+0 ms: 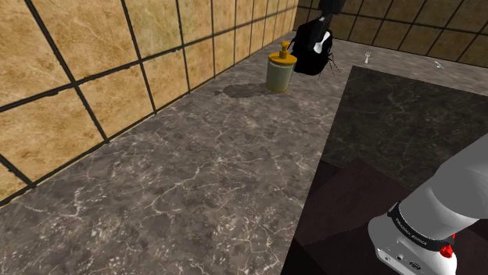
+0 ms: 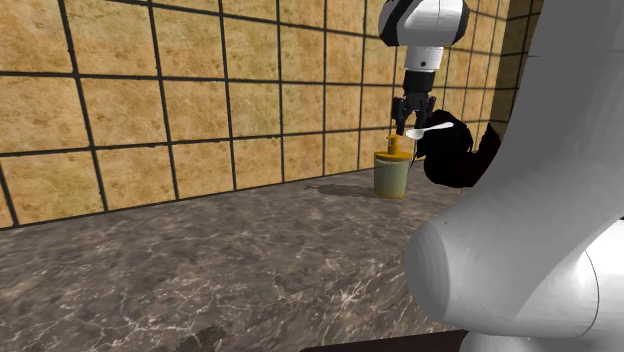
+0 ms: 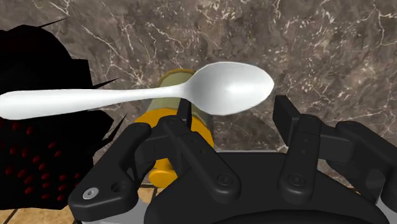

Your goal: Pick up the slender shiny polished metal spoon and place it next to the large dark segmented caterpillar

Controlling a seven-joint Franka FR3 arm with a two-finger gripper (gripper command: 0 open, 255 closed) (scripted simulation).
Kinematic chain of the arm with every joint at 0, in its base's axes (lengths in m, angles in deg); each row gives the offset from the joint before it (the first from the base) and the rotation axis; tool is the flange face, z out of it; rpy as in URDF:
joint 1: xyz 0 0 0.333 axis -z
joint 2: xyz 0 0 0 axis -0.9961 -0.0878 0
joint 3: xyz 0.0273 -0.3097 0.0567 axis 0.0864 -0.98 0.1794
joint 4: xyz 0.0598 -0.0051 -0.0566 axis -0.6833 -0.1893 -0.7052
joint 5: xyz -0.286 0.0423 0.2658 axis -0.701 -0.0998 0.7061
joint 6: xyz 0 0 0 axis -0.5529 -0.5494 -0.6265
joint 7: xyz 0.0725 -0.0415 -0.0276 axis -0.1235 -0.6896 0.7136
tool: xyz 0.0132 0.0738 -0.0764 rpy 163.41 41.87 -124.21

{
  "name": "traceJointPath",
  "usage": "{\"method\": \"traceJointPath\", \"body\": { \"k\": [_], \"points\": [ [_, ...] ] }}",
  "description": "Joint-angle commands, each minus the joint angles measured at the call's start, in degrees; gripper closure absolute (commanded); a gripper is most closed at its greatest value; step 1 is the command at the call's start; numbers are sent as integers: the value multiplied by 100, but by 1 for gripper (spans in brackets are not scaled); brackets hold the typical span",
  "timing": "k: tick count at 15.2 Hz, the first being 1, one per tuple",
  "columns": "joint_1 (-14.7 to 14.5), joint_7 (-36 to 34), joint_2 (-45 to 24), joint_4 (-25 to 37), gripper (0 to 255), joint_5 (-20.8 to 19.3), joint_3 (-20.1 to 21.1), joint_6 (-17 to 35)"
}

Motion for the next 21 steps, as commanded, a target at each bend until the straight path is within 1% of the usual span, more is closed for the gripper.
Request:
{"method": "traceJointPath", "body": {
  "k": [1,11,21],
  "points": [
    [10,13,5,-176,255,-1,-10,169],
    [8,65,-83,-849,255,28,-9,929],
    [4,132,-293,-1396,255,79,-10,1683]
  ]
}}
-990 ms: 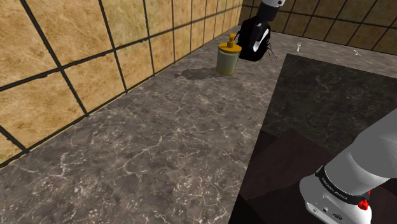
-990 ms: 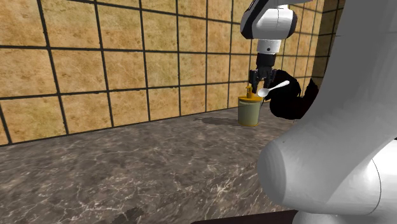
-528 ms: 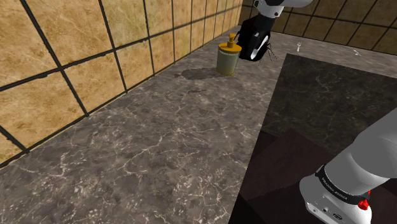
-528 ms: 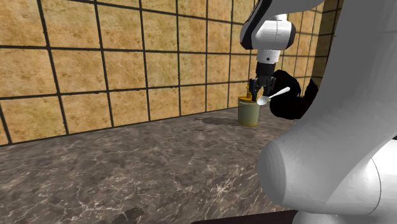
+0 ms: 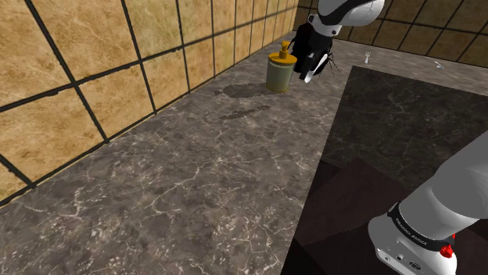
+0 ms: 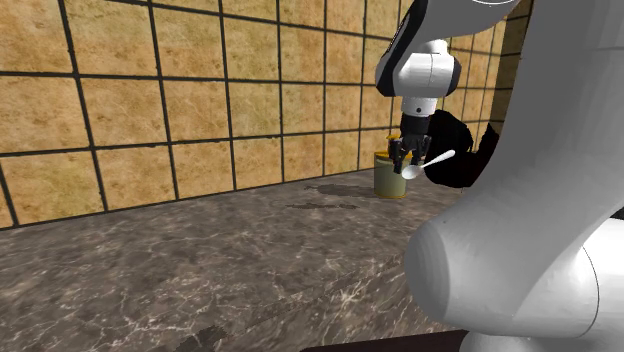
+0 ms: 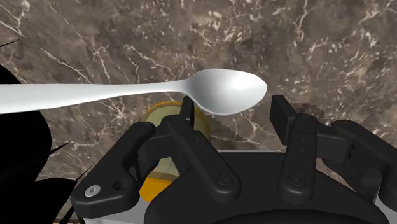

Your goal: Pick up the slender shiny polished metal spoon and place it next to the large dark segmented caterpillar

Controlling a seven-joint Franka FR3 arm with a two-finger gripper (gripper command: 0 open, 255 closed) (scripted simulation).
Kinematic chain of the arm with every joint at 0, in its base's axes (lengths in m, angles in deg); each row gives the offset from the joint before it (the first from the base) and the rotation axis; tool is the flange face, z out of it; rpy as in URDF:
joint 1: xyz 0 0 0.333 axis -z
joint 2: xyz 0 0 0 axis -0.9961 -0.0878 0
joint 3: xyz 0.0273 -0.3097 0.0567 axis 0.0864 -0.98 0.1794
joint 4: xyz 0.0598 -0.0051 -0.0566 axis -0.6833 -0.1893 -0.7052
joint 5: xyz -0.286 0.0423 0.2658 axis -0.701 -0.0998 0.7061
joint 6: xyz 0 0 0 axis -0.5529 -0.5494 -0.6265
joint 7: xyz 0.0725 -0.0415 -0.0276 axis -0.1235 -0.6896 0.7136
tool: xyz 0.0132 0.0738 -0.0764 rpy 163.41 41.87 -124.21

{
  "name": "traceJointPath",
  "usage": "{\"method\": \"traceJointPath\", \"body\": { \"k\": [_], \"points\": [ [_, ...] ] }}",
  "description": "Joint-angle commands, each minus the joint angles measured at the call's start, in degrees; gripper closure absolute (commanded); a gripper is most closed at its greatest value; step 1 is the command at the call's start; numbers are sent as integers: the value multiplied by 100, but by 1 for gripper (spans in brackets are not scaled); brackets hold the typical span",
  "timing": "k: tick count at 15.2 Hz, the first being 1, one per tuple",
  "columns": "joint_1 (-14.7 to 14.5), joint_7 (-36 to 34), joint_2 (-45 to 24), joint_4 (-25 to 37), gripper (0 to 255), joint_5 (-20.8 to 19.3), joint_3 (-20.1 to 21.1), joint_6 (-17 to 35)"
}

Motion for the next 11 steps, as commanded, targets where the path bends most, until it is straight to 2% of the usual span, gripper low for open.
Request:
{"method": "traceJointPath", "body": {
  "k": [1,11],
  "points": [
    [5,30,-45,-120,255,16,-7,167],
    [0,120,-385,-533,255,100,-3,916]
  ]
}}
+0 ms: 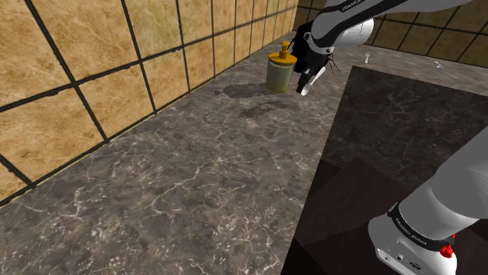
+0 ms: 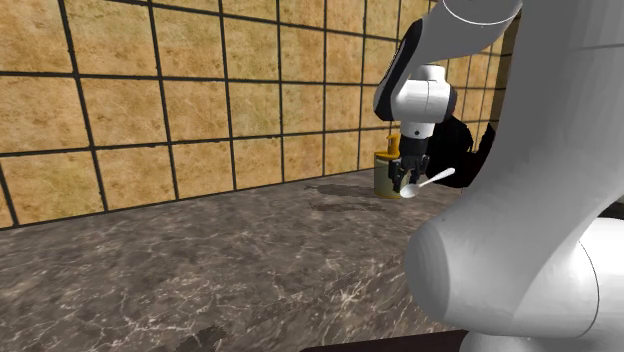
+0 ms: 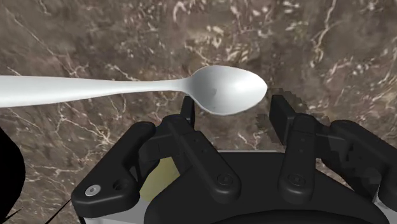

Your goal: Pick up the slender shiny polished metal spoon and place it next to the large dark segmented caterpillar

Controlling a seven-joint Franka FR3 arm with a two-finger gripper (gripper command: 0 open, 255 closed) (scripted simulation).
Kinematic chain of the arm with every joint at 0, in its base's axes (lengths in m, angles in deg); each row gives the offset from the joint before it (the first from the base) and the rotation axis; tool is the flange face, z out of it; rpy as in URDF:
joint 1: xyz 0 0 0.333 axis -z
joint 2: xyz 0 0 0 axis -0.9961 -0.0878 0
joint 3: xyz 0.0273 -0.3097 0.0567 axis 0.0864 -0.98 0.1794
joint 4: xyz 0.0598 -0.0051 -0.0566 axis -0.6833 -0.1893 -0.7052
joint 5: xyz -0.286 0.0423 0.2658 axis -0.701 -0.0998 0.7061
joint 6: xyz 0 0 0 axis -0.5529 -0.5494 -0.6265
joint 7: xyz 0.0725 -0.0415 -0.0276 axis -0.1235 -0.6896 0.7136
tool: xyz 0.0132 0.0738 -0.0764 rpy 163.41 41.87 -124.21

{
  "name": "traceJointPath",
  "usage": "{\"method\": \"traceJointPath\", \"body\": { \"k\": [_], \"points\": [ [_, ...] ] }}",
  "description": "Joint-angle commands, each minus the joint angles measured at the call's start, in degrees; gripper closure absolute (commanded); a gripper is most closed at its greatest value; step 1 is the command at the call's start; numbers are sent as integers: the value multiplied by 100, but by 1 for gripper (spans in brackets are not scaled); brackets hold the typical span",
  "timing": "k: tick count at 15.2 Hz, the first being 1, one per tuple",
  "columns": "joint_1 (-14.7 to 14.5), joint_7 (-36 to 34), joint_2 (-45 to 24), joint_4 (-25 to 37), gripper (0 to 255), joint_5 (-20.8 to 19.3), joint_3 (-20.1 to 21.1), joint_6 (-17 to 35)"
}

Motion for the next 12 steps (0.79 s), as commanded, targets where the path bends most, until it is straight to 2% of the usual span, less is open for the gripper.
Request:
{"method": "traceJointPath", "body": {
  "k": [1,8,12],
  "points": [
    [-1,21,-88,-73,255,22,2,163],
    [-2,106,-409,-282,255,110,13,690],
    [-2,106,-409,-282,255,110,13,690]
  ]
}}
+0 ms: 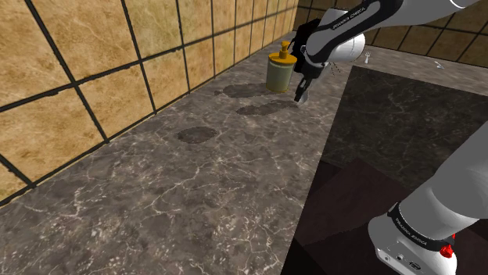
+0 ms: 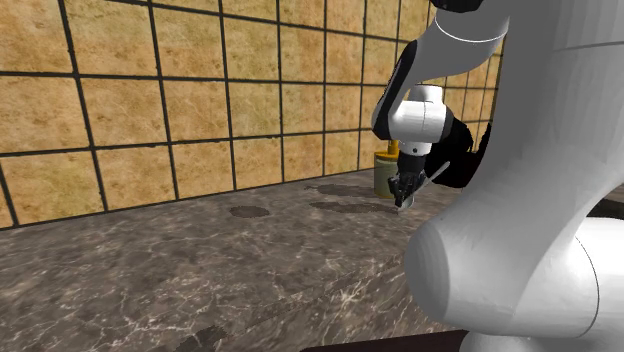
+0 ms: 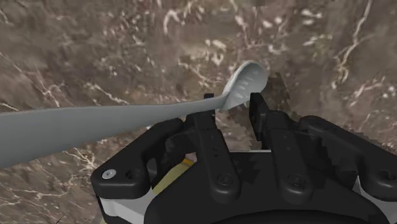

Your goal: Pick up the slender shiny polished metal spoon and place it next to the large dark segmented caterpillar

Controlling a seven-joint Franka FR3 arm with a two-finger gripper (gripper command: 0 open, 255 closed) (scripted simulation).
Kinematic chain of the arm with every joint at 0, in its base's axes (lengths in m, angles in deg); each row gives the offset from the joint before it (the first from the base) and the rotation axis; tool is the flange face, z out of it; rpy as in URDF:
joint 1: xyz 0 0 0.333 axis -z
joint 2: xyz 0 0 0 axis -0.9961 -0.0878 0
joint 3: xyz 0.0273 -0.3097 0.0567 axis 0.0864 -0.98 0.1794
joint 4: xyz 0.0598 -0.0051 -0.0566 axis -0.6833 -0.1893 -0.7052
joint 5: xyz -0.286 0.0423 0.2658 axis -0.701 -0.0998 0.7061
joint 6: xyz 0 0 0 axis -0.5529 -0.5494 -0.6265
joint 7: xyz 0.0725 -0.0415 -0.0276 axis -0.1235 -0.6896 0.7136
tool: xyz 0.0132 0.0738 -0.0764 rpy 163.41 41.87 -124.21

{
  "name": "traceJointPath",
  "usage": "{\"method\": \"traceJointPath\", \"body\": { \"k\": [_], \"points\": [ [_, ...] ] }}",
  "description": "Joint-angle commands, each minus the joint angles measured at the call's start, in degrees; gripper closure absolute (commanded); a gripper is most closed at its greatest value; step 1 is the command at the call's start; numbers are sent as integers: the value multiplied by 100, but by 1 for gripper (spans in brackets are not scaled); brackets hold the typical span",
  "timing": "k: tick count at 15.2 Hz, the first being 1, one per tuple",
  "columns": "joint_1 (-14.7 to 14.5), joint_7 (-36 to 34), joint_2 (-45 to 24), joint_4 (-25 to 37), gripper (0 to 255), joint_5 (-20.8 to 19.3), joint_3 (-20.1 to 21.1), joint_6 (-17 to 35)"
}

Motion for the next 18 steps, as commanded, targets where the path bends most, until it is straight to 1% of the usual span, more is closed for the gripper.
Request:
{"method": "traceJointPath", "body": {
  "k": [1,4,5,10,14,18],
  "points": [
    [2,-2,-16,-16,255,-2,-2,5],
    [2,-2,-16,-15,255,-2,-2,5],
    [1,-5,-4,-25,0,-5,-1,3],
    [2,-2,-16,-16,0,-2,-2,5],
    [18,-79,513,126,0,-116,-30,-663],
    [19,-79,513,126,0,-116,-30,-663]
  ]
}}
